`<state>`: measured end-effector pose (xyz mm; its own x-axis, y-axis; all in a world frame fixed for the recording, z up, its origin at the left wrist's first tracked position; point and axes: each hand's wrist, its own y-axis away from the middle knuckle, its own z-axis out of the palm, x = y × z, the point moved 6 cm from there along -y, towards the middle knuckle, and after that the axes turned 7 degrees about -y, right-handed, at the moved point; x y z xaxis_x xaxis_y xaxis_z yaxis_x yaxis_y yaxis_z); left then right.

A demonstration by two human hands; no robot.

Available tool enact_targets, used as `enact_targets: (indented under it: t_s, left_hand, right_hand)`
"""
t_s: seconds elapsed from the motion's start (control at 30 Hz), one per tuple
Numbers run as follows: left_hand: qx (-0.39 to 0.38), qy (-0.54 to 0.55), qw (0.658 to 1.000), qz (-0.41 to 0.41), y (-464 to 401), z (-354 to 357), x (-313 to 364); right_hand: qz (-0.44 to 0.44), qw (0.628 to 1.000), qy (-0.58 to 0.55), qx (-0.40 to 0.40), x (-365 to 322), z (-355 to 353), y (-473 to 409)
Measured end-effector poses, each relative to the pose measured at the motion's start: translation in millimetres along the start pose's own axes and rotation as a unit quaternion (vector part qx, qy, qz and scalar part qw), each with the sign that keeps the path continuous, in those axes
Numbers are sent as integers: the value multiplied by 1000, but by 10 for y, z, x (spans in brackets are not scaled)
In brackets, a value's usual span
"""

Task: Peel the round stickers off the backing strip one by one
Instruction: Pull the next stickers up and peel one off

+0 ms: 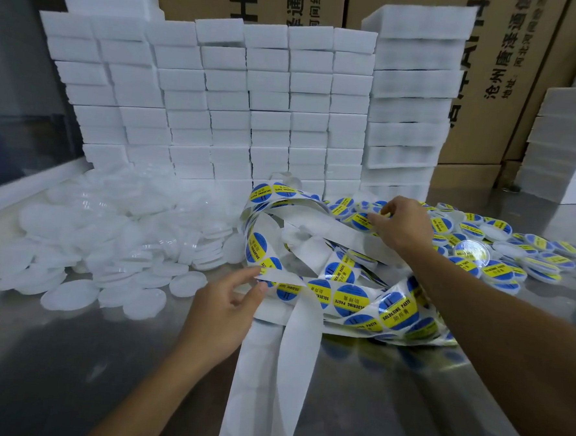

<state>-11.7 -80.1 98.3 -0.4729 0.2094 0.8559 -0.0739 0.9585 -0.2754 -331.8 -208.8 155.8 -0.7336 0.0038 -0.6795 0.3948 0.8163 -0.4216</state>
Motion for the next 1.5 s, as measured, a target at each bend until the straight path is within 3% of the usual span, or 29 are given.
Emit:
enact_targets:
  t_s: [0.27, 0.5, 0.63, 0.77, 0.87, 0.97, 1.1, 1.27, 1.4, 1.5]
  left_hand:
    - [32, 53, 998, -4, 3, -37, 38]
    - [61, 202, 976, -49, 20, -104, 98]
    - [61, 236, 968, -51, 33, -156, 132]
    - [31, 254, 967, -26, 43, -143, 241]
    - [2, 262, 965, -4, 64, -113, 320]
    - [-13, 267, 964, 2, 84, -67, 350]
    - [24, 281, 959, -14, 90, -101, 327]
    - [43, 238, 970, -4, 84, -154, 305]
    - [-20, 242, 970, 14, 106, -37, 353]
    - [-17, 226, 973, 36, 94, -42, 348]
  right_hand:
    - [1, 999, 25, -30, 45, 31, -44]
    - [-112, 984, -135, 9, -563, -172, 538]
    - [-189, 946, -250, -81, -971, -182, 1103]
    - [-204, 923, -265, -189, -1122, -9, 1581]
    - [-209, 914, -264, -227, -1103, 103, 1818]
    - [-204, 910, -298, -203, -1067, 100, 1898]
    - [-177, 907, -346, -163, -979, 62, 1892]
    - [-212, 935, -273, -83, -925, 54, 1938]
    - [-229, 932, -279, -39, -935, 34, 1959]
    - [-273, 929, -250, -24, -965, 3, 1993]
